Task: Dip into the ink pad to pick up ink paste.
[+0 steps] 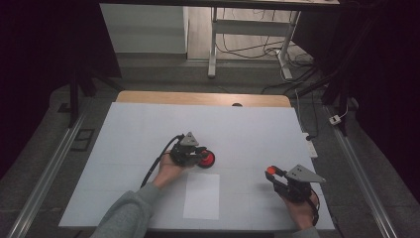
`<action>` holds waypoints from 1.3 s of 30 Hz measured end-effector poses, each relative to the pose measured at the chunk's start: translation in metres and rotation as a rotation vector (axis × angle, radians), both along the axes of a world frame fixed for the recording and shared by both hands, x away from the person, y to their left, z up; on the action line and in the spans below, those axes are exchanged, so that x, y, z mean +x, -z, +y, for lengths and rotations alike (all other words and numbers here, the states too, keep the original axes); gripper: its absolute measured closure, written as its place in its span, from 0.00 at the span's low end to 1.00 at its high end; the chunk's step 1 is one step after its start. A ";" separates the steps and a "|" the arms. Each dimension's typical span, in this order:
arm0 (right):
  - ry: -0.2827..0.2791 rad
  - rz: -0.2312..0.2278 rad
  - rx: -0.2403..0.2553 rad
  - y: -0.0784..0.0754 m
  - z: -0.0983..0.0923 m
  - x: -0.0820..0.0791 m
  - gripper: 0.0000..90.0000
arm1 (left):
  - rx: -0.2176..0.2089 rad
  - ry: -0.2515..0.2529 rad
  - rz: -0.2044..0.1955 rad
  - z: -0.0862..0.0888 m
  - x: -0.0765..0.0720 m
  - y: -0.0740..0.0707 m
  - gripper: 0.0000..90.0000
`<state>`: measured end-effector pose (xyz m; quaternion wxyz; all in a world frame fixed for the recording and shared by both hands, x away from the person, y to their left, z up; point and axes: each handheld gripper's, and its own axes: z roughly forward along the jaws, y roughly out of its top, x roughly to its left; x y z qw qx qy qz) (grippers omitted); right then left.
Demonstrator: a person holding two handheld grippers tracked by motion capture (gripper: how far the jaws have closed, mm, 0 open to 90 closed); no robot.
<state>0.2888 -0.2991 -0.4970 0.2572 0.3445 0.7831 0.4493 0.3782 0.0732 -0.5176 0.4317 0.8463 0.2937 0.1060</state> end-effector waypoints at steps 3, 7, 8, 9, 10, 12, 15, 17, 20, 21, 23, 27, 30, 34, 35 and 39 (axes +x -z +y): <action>0.000 0.000 0.000 0.000 0.000 0.000 0.72 | 0.003 0.002 -0.001 0.000 0.000 0.000 0.80; 0.001 -0.002 -0.001 0.000 0.000 0.000 0.72 | 0.004 0.001 -0.001 -0.001 0.000 0.001 0.80; 0.001 -0.002 -0.001 0.000 0.000 0.000 0.72 | 0.005 0.001 -0.002 -0.001 0.000 0.001 0.80; 0.001 -0.001 -0.001 0.000 0.000 0.000 0.72 | 0.006 0.001 -0.002 -0.001 0.000 0.001 0.80; 0.001 0.000 -0.001 0.000 0.000 0.000 0.72 | 0.007 0.002 -0.002 -0.001 0.000 0.001 0.80; 0.000 -0.001 -0.001 0.000 0.000 0.000 0.72 | 0.010 0.002 -0.002 -0.001 0.000 0.002 0.80; -0.001 -0.002 0.002 0.000 0.000 0.000 0.72 | 0.012 0.003 -0.001 -0.001 0.000 0.004 0.80; -0.001 -0.003 0.002 0.000 0.000 0.000 0.72 | 0.013 0.005 -0.002 -0.001 0.000 0.004 0.80; 0.000 -0.002 0.001 0.000 0.000 0.000 0.72 | 0.017 0.008 -0.010 -0.002 0.000 0.005 0.80; 0.001 -0.001 0.000 0.000 -0.001 0.000 0.72 | 0.021 0.008 -0.015 -0.002 -0.001 0.005 0.80; -0.001 -0.003 0.002 0.000 0.000 0.000 0.72 | 0.036 0.011 -0.024 -0.003 -0.002 0.004 0.81; 0.000 -0.005 0.001 -0.001 0.000 -0.001 0.72 | 0.050 0.010 -0.035 -0.004 -0.003 0.004 0.81; -0.001 -0.004 0.001 -0.001 0.000 -0.001 0.72 | 0.043 0.016 -0.034 -0.003 -0.002 0.005 0.81; -0.001 -0.005 0.000 -0.001 0.000 -0.001 0.72 | 0.028 0.019 -0.028 -0.002 -0.001 0.007 0.81; 0.000 -0.004 0.000 -0.001 0.000 -0.001 0.72 | 0.031 0.018 -0.031 -0.002 -0.002 0.007 0.81; 0.000 -0.004 -0.001 -0.001 0.001 -0.001 0.72 | 0.032 0.013 -0.046 -0.003 -0.004 0.008 0.81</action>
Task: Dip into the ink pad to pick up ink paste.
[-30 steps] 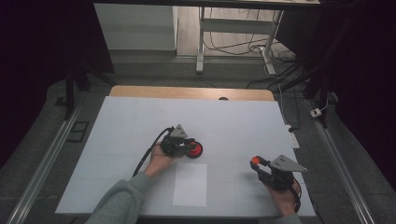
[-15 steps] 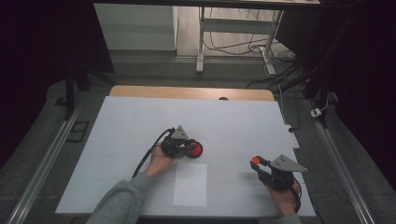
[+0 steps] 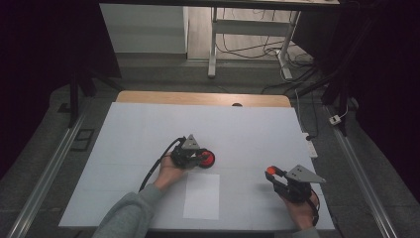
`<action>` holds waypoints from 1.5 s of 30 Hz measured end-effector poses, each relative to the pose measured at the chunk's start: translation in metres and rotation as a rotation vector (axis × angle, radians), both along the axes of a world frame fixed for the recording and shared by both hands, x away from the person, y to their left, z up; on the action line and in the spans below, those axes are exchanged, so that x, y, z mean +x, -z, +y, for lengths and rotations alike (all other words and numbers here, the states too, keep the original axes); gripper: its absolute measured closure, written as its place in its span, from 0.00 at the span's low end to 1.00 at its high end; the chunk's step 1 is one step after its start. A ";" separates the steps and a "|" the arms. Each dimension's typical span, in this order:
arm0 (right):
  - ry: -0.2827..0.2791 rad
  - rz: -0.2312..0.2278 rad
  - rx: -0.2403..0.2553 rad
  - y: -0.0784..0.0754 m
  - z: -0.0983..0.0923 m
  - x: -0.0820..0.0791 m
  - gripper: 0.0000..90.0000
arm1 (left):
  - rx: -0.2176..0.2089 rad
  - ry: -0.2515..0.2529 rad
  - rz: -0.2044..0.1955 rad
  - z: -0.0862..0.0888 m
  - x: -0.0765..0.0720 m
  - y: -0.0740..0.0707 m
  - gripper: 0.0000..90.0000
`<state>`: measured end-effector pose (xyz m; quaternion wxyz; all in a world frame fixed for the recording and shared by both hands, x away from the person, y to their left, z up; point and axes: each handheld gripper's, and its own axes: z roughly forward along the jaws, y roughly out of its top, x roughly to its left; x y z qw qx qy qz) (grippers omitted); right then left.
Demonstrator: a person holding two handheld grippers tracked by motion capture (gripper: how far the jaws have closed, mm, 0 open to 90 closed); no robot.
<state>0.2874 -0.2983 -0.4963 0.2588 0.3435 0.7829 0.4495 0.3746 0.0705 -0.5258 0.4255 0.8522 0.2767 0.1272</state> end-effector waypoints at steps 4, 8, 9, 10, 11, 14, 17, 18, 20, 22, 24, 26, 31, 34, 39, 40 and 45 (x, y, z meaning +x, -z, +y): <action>-0.001 0.002 -0.002 0.000 0.000 0.000 0.72 | 0.001 -0.007 -0.013 0.000 -0.002 0.001 0.81; 0.000 0.002 -0.003 0.000 0.000 0.000 0.72 | -0.008 -0.010 -0.010 0.001 -0.003 0.002 0.81; 0.000 0.001 -0.004 0.000 0.000 0.000 0.72 | -0.011 -0.009 -0.010 0.001 -0.003 0.002 0.81; 0.001 0.001 -0.002 0.000 0.000 0.000 0.72 | -0.011 -0.009 -0.010 0.001 -0.003 0.003 0.81; 0.001 0.001 -0.002 0.000 0.000 0.000 0.72 | -0.013 -0.010 -0.009 0.001 -0.003 0.003 0.81; 0.001 0.002 -0.002 0.000 -0.001 0.000 0.72 | -0.013 -0.010 -0.009 0.001 -0.003 0.003 0.81; 0.001 -0.001 -0.003 0.000 -0.001 -0.001 0.72 | -0.018 -0.010 -0.007 0.002 -0.002 0.004 0.81; 0.000 0.000 0.000 0.000 -0.001 -0.001 0.72 | -0.019 -0.010 -0.008 0.002 -0.003 0.004 0.81; 0.000 0.001 0.004 0.001 -0.001 0.000 0.72 | -0.017 -0.010 -0.009 0.001 -0.003 0.004 0.81; 0.000 0.000 0.004 0.001 -0.001 0.000 0.72 | -0.017 -0.009 -0.007 0.002 -0.002 0.004 0.81; 0.002 0.001 -0.001 0.001 -0.001 0.000 0.72 | -0.015 -0.008 -0.007 0.002 -0.002 0.004 0.81; 0.001 0.002 -0.004 0.001 -0.001 0.000 0.72 | -0.013 -0.008 -0.009 0.001 -0.002 0.004 0.81; 0.000 0.001 0.003 0.001 -0.001 0.000 0.72 | 0.014 -0.007 -0.006 0.000 -0.003 0.000 0.81; 0.001 -0.001 0.008 0.000 -0.001 0.000 0.72 | -0.022 0.008 -0.021 0.002 -0.004 -0.006 0.81; 0.001 -0.002 0.007 0.000 -0.001 0.000 0.72 | -0.126 0.005 -0.042 0.011 -0.007 -0.027 0.81; 0.000 -0.002 0.008 0.000 -0.001 0.000 0.72 | -0.137 0.005 -0.043 0.012 -0.008 -0.030 0.81; -0.001 -0.002 0.001 0.000 -0.001 0.000 0.72 | -0.134 0.007 -0.053 0.012 -0.010 -0.034 0.81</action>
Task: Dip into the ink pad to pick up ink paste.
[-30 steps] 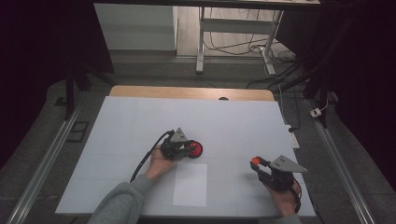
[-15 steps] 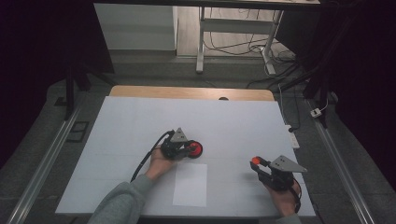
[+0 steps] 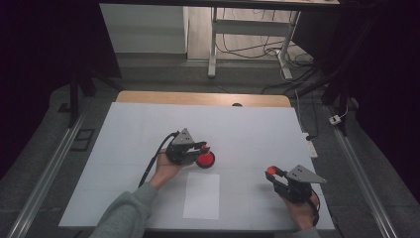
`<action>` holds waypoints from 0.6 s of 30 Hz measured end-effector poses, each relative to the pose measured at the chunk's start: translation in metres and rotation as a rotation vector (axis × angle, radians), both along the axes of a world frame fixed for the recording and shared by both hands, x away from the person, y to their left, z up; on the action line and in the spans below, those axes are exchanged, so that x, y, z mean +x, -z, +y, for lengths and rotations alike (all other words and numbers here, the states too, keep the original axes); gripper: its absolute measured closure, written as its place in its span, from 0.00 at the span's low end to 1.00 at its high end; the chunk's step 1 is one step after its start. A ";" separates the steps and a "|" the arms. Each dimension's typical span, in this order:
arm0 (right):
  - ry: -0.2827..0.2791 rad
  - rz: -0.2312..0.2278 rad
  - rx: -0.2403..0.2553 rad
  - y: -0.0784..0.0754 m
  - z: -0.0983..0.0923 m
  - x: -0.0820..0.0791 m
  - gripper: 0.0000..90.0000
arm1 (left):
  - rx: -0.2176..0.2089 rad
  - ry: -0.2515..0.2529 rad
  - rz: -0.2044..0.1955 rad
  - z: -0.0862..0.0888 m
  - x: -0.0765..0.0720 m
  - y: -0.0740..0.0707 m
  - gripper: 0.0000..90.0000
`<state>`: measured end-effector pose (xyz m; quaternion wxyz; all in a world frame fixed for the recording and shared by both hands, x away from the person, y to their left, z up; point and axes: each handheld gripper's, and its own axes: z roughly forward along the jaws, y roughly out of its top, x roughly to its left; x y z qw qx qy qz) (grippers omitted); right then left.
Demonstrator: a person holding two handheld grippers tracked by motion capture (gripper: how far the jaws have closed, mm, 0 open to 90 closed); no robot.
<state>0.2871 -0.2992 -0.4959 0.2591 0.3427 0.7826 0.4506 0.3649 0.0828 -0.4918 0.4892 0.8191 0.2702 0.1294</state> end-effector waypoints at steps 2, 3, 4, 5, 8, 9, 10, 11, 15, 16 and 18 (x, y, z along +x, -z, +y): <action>0.000 0.001 0.001 0.000 0.000 0.000 0.72 | 0.003 -0.002 0.006 0.000 0.001 0.001 0.81; 0.000 0.001 0.001 0.000 0.000 0.000 0.72 | 0.006 -0.003 0.008 0.000 0.001 0.002 0.81; -0.001 0.000 0.003 0.000 0.000 0.000 0.72 | 0.006 -0.004 0.011 0.000 0.001 0.002 0.80; -0.001 0.001 0.003 0.001 0.000 0.000 0.72 | 0.010 -0.004 0.013 0.000 0.002 0.003 0.81; -0.001 0.001 0.002 0.001 0.000 0.001 0.72 | 0.019 -0.005 0.019 -0.001 0.003 0.005 0.81; -0.001 0.001 0.002 0.001 0.000 0.001 0.72 | 0.023 -0.005 0.021 -0.002 0.004 0.006 0.81; -0.001 0.002 0.000 0.001 0.000 0.001 0.72 | 0.026 -0.006 0.024 -0.002 0.004 0.007 0.81; -0.001 0.002 0.000 0.001 0.000 0.001 0.72 | 0.031 -0.004 0.026 -0.003 0.004 0.009 0.81; 0.000 0.003 -0.002 0.001 0.000 0.001 0.72 | 0.050 -0.003 0.037 -0.004 0.007 0.015 0.81; 0.000 0.004 -0.002 0.001 0.000 0.001 0.72 | 0.053 -0.005 0.041 -0.005 0.007 0.016 0.81; -0.001 0.004 -0.002 0.001 0.000 0.001 0.72 | 0.065 -0.005 0.043 -0.006 0.008 0.020 0.80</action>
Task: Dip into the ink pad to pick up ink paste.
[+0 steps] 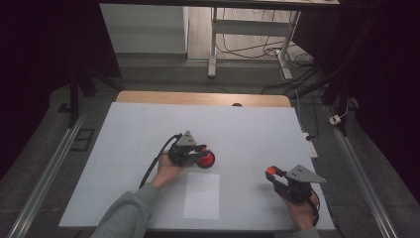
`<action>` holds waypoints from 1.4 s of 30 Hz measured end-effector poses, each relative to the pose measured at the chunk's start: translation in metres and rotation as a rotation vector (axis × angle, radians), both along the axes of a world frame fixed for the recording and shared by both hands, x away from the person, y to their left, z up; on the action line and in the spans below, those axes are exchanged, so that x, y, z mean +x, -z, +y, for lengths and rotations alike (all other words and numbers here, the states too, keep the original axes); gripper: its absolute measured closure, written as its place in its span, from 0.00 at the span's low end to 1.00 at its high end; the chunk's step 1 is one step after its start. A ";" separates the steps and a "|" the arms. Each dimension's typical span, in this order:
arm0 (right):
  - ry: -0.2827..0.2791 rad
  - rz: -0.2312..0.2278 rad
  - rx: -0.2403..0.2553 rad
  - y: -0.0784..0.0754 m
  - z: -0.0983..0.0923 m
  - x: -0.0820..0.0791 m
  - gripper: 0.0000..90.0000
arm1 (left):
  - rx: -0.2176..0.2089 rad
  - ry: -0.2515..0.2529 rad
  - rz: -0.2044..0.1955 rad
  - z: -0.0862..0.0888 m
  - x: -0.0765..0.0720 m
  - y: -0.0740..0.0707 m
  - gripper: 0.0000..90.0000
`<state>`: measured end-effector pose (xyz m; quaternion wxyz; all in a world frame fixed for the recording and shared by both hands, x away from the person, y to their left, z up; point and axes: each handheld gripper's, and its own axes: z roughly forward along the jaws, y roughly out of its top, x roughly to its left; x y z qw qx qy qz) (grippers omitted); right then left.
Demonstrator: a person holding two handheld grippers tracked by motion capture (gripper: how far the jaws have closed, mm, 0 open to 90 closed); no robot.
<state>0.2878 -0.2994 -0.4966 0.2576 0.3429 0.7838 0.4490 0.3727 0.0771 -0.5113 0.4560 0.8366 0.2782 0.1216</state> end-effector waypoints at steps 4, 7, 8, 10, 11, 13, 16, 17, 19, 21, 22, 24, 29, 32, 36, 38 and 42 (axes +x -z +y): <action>0.001 0.000 0.001 0.000 0.000 0.000 0.72 | 0.013 0.002 0.002 -0.001 0.001 0.003 0.80; 0.001 -0.001 0.003 0.000 0.000 0.000 0.72 | 0.017 0.001 0.005 -0.002 0.002 0.005 0.80; 0.001 -0.001 0.004 0.000 0.000 0.000 0.72 | 0.020 0.001 0.006 -0.002 0.002 0.006 0.80; 0.001 -0.002 0.004 0.000 0.000 0.000 0.72 | 0.025 0.001 0.009 -0.002 0.003 0.008 0.80; 0.001 -0.001 0.003 0.000 0.000 0.000 0.72 | 0.027 0.000 0.010 -0.003 0.003 0.009 0.80; 0.001 0.000 0.006 0.000 0.000 0.000 0.72 | 0.029 -0.004 0.013 -0.003 0.003 0.010 0.81; 0.002 0.000 0.005 0.000 0.000 0.000 0.72 | 0.030 -0.003 0.015 -0.003 0.004 0.012 0.80; 0.002 -0.001 0.004 0.000 0.000 0.000 0.72 | 0.030 -0.003 0.014 -0.003 0.004 0.012 0.80; 0.004 0.000 0.003 0.000 -0.001 0.000 0.72 | 0.031 -0.003 0.010 -0.004 0.004 0.012 0.80; 0.005 0.000 0.004 0.000 -0.001 0.000 0.72 | 0.032 -0.003 0.008 -0.004 0.004 0.013 0.80; 0.005 0.000 0.004 0.000 -0.001 0.000 0.72 | 0.034 -0.003 0.007 -0.004 0.004 0.013 0.80; 0.005 0.000 0.004 0.000 -0.001 0.000 0.72 | 0.040 -0.004 0.008 -0.004 0.004 0.014 0.80; 0.005 -0.001 0.004 0.000 -0.001 0.000 0.72 | 0.033 -0.004 0.021 -0.003 0.005 0.017 0.81; 0.005 -0.001 0.005 -0.001 -0.001 0.000 0.72 | 0.045 -0.003 0.015 -0.004 0.004 0.017 0.81; 0.002 -0.003 0.006 0.000 0.000 -0.001 0.72 | 0.071 -0.007 -0.004 -0.007 0.003 0.017 0.81; 0.001 -0.003 0.005 -0.001 0.000 -0.001 0.72 | 0.077 -0.009 -0.008 -0.008 0.002 0.017 0.81; 0.003 -0.003 0.002 -0.001 0.000 -0.001 0.72 | 0.065 -0.010 -0.004 -0.007 0.003 0.018 0.81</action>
